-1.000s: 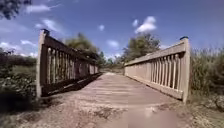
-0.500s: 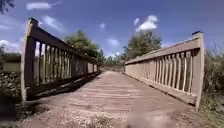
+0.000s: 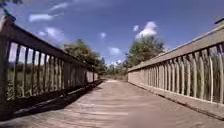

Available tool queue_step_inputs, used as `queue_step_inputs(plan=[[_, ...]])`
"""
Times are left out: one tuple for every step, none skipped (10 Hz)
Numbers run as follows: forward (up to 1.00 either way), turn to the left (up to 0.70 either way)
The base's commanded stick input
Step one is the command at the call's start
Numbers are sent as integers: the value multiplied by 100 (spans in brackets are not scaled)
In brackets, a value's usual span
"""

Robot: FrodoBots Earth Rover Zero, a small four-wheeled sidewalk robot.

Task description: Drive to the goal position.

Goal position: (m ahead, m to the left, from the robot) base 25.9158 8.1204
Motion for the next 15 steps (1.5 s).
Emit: queue_step_inputs(plan=[[0, 0], [0, 0], [0, 0], [0, 0], [30, 0], [77, 0], [85, 0], [85, 0], [85, 0], [85, 0], [85, 0], [85, 0], [85, 0], [85, 0], [85, 0]])
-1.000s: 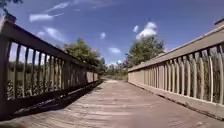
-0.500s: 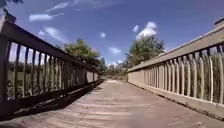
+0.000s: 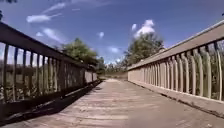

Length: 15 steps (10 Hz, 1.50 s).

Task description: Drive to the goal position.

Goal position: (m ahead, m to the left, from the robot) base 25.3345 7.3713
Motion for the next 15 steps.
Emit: queue_step_inputs(plan=[[85, 0], [85, 0], [85, 0], [85, 0], [85, 0], [85, 0], [85, 0], [85, 0], [85, 0], [85, 0], [85, 0], [85, 0], [85, 0], [85, 0], [85, 0]])
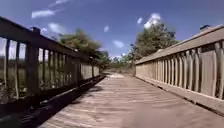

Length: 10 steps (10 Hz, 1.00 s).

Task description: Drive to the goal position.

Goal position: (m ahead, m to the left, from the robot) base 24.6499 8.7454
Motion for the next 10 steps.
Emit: queue_step_inputs(plan=[[85, 0], [85, 0], [85, 0], [85, 0], [85, 0], [85, 0], [88, 0], [98, 0], [100, 0], [100, 0]])
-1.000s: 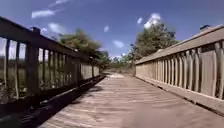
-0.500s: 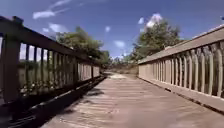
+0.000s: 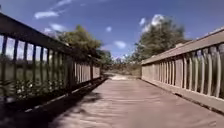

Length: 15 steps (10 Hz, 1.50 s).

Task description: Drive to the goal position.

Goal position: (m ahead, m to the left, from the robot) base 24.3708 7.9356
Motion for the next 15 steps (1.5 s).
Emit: queue_step_inputs(plan=[[100, 0], [100, 0], [100, 0], [100, 0], [100, 0], [100, 0], [100, 0], [100, -11], [100, -27], [100, -27], [100, -27], [100, -27], [100, -20], [100, -6], [100, 0]])
